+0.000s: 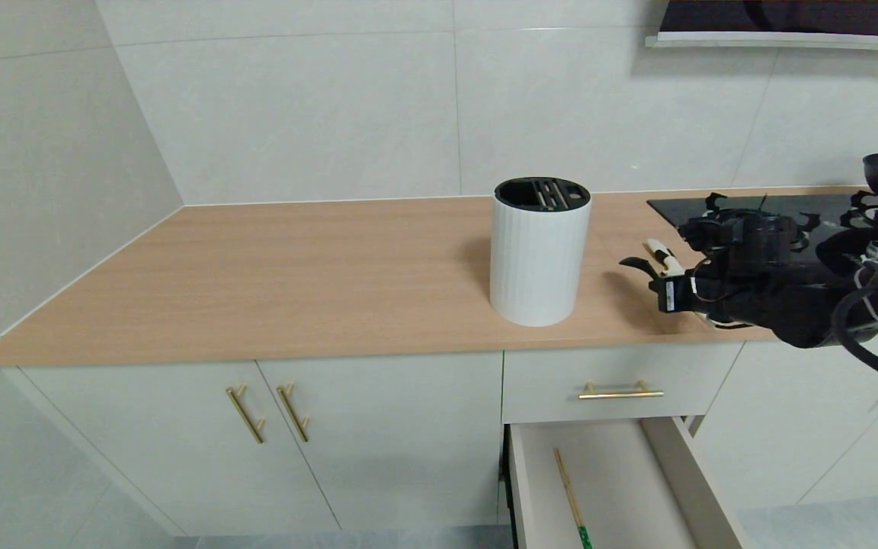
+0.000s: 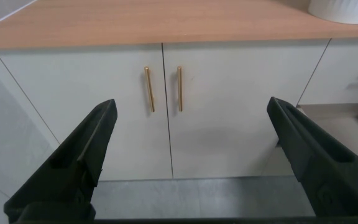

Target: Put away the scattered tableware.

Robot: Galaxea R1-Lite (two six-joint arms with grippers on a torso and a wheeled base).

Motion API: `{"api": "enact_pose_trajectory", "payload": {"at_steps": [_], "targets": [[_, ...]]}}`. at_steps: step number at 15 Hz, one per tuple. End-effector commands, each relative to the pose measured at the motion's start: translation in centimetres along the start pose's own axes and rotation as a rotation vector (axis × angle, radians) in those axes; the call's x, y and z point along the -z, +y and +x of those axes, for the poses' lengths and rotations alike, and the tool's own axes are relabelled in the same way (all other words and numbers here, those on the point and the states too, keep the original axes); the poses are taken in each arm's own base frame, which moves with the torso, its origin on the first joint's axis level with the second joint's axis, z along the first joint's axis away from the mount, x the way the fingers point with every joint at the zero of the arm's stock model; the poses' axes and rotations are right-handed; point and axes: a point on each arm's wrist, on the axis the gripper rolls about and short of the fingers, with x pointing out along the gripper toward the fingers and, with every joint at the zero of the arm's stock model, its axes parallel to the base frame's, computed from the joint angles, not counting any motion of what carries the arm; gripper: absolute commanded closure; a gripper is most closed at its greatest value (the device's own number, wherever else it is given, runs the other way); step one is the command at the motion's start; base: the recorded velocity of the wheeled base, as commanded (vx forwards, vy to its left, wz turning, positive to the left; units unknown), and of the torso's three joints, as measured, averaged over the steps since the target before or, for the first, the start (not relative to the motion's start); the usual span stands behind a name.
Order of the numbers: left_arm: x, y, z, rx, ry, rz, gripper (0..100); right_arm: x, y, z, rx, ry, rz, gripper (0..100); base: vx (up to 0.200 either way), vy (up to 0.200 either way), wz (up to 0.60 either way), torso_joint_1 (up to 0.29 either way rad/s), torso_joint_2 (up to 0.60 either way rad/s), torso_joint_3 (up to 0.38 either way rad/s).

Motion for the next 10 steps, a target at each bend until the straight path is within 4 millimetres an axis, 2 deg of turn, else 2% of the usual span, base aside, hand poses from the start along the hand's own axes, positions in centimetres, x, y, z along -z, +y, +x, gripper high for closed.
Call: {"api": "enact_pose_trajectory", "payload": {"at_steps": [1, 2, 3, 5, 10], "targets": [[0.0, 0.0, 0.0, 0.0, 0.0, 0.0, 0, -1.3, 1.4, -4.6, 0.026, -0.024, 0.027, 100, 0.0, 0.0, 0.0, 0.0, 0.0, 0.0], [0.0, 0.0, 0.0, 0.0, 0.0, 0.0, 0, -0.9, 1.7, -6.2, 0.044, -0.013, 0.027, 100, 0.0, 0.0, 0.0, 0.0, 0.0, 0.0], [0.0, 0.0, 0.0, 0.0, 0.0, 0.0, 0, 0.1, 2.4, -8.5, 0.027, 0.013, 0.022, 100, 0.0, 0.0, 0.0, 0.0, 0.0, 0.0], [0.0, 0.0, 0.0, 0.0, 0.0, 0.0, 0, 2.4, 2.6, -11.6, 0.013, 0.07, 0.016, 100, 0.0, 0.0, 0.0, 0.0, 0.0, 0.0], [0.0, 0.0, 0.0, 0.0, 0.0, 0.0, 0, 6.3, 3.6, -15.1, -0.014, 0.175, -0.005, 100, 0.0, 0.0, 0.0, 0.0, 0.0, 0.0]]}}
